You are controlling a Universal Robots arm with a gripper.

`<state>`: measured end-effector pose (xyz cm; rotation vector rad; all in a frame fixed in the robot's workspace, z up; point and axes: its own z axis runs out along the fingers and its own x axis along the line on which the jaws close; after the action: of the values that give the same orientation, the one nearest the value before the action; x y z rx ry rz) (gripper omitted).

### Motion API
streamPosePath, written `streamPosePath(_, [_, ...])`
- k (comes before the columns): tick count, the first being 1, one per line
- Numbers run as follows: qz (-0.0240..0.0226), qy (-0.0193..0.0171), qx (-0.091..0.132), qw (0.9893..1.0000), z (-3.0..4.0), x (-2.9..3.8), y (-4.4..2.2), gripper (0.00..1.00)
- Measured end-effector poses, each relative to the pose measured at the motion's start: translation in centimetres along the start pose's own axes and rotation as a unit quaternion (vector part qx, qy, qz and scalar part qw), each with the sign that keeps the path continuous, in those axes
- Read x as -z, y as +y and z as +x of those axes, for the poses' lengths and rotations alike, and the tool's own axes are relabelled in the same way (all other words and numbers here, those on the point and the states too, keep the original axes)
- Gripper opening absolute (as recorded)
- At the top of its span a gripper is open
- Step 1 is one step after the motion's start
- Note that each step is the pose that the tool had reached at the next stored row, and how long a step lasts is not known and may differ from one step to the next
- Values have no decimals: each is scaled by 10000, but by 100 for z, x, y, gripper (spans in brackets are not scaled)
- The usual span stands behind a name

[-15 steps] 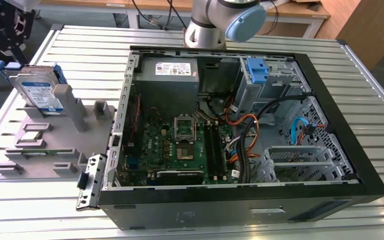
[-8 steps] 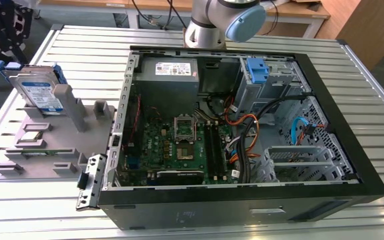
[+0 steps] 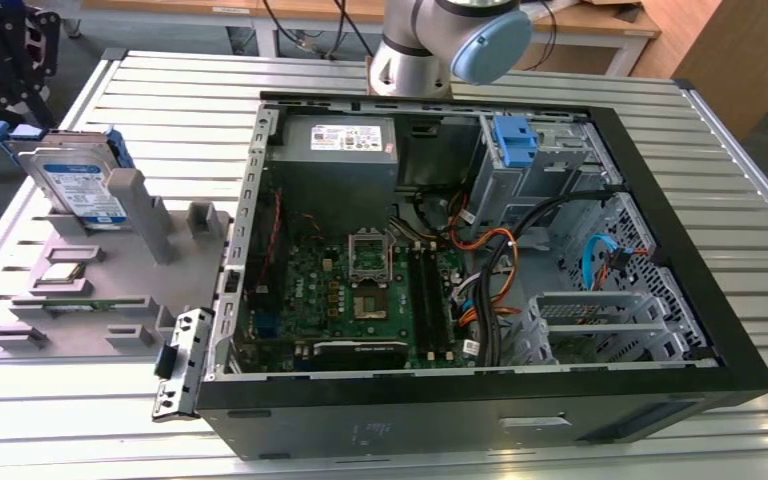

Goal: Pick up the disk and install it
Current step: 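Pick up the disk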

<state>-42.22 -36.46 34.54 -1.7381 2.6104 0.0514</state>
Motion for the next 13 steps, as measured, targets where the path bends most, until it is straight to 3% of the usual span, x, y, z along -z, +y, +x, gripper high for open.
streamPosePath(5, [-10,11,427,9991,1,-9,0,11])
streamPosePath(13, [-5,8,776,9970,1,-26,-1,11])
